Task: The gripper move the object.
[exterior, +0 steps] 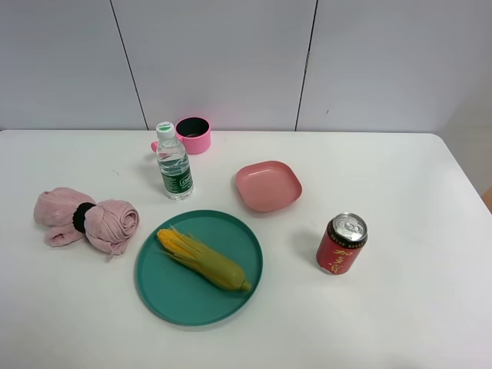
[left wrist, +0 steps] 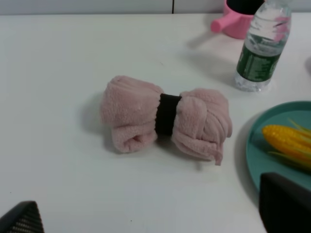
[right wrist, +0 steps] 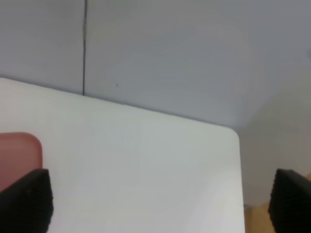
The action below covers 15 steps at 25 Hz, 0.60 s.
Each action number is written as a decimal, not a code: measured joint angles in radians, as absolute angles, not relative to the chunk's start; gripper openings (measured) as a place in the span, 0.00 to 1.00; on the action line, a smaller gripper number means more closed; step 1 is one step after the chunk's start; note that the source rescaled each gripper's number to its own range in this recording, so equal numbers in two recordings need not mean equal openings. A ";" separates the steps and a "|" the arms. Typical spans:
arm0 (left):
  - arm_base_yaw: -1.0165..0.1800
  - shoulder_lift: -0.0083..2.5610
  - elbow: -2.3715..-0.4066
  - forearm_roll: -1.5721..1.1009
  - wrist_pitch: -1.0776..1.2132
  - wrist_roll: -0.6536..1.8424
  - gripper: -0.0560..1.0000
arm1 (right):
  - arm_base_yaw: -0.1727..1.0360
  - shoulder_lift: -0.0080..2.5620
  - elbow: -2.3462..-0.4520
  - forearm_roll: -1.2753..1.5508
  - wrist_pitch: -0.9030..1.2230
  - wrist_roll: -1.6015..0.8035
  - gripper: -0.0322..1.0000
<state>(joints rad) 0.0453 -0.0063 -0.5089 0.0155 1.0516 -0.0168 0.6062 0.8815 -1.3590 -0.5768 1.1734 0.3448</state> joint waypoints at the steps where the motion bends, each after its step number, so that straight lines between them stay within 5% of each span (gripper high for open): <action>1: 0.045 -0.006 -0.509 0.015 1.052 -0.017 1.00 | 0.606 0.836 -1.328 -0.581 1.187 0.346 0.87; 10: 0.045 -0.006 -0.509 0.015 1.052 -0.017 1.00 | 0.586 0.475 -1.063 -0.540 1.218 0.393 0.87; 15: 0.045 -0.006 -0.509 0.015 1.052 -0.017 1.00 | 0.402 0.391 -0.988 -0.397 1.156 0.272 0.87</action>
<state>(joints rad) 0.0453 -0.0063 -0.5089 0.0155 1.0516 -0.0168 0.4025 0.3906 -0.9881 -0.3966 1.1565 0.2718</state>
